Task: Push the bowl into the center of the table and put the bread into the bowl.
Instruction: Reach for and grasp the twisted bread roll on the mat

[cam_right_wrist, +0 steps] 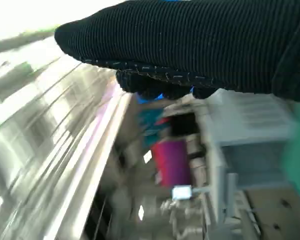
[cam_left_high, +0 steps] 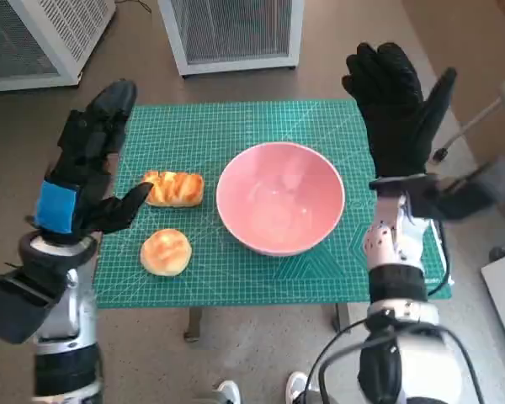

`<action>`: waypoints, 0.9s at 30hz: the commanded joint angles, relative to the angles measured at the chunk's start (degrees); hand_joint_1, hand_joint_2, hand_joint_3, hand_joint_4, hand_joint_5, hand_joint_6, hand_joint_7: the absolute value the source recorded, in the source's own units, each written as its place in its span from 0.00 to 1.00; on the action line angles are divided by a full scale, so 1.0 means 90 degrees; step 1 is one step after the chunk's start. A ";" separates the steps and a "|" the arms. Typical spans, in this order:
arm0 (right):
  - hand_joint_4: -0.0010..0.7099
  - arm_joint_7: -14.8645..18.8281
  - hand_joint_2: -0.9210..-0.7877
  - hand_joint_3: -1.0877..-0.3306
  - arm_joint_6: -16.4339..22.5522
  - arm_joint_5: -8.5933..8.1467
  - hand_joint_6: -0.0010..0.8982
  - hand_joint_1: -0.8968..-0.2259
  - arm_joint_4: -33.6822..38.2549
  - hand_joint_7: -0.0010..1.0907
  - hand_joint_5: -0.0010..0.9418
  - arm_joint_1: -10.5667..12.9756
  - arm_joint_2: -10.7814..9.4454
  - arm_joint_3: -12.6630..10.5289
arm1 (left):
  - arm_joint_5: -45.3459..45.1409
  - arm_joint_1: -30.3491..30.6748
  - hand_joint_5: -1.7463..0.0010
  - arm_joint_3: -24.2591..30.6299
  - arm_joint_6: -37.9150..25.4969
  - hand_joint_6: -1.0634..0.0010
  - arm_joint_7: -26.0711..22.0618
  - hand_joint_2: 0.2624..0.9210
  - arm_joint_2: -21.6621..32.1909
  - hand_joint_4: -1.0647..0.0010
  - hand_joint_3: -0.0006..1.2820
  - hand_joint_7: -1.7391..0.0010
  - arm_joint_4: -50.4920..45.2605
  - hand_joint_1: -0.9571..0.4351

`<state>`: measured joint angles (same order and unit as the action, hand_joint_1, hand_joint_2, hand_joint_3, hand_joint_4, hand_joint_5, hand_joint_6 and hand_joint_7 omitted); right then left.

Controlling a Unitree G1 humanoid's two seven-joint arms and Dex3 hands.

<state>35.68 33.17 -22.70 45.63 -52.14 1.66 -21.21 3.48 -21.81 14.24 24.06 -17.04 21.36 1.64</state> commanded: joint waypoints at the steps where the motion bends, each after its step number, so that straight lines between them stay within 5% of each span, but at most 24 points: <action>1: 0.72 0.0175 0.00 0.73 0.0119 0.0042 0.27 0.74 -0.0993 0.60 0.02 0.0646 -0.0068 0.0409 | -0.0642 -0.0209 1.00 0.0017 0.0000 0.89 0.0052 1.00 0.0670 0.84 0.23 0.84 0.0179 0.26; 2: 0.73 0.0151 0.08 0.74 0.0136 0.0087 0.29 0.74 -0.1195 0.60 0.03 0.0740 -0.0059 0.0495 | -0.0700 -0.0243 1.00 -0.0006 -0.0060 0.87 0.0017 1.00 0.0773 0.83 0.20 0.85 0.0208 0.27; 8: 0.75 -0.0141 0.01 0.78 -0.0020 0.0299 0.26 0.72 -0.2232 0.70 0.03 0.1212 -0.0004 0.0917 | -0.0902 -0.0474 1.00 -0.0252 -0.0432 0.88 -0.0225 1.00 0.1241 0.84 0.16 0.88 0.0448 0.28; 14: 0.76 -0.0314 0.05 0.79 -0.0292 0.0282 0.24 0.73 -0.2741 0.76 0.03 0.1433 0.0031 0.1132 | -0.0875 -0.0685 1.00 -0.0556 -0.0984 0.88 -0.0673 0.96 0.1548 0.84 0.05 0.88 0.0542 0.33; 20: 0.77 -0.0407 0.36 0.69 -0.0315 0.0315 0.23 0.74 -0.2964 0.79 0.04 0.1530 0.0089 0.1253 | -0.1282 -0.0905 1.00 -0.0999 -0.1855 0.88 -0.0964 0.84 0.1798 0.86 0.01 0.89 0.0441 0.44; 27: 0.78 -0.0432 0.45 0.67 -0.0248 0.0293 0.23 0.72 -0.2968 0.80 0.05 0.1552 0.0146 0.1323 | -0.2010 -0.1193 1.00 -0.1561 -0.2648 0.86 -0.1076 0.80 0.1895 0.88 0.00 0.89 0.0459 0.47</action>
<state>32.09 31.27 -20.07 18.88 -39.40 2.36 -9.72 -12.19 -30.49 2.34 2.40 -26.01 37.38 5.83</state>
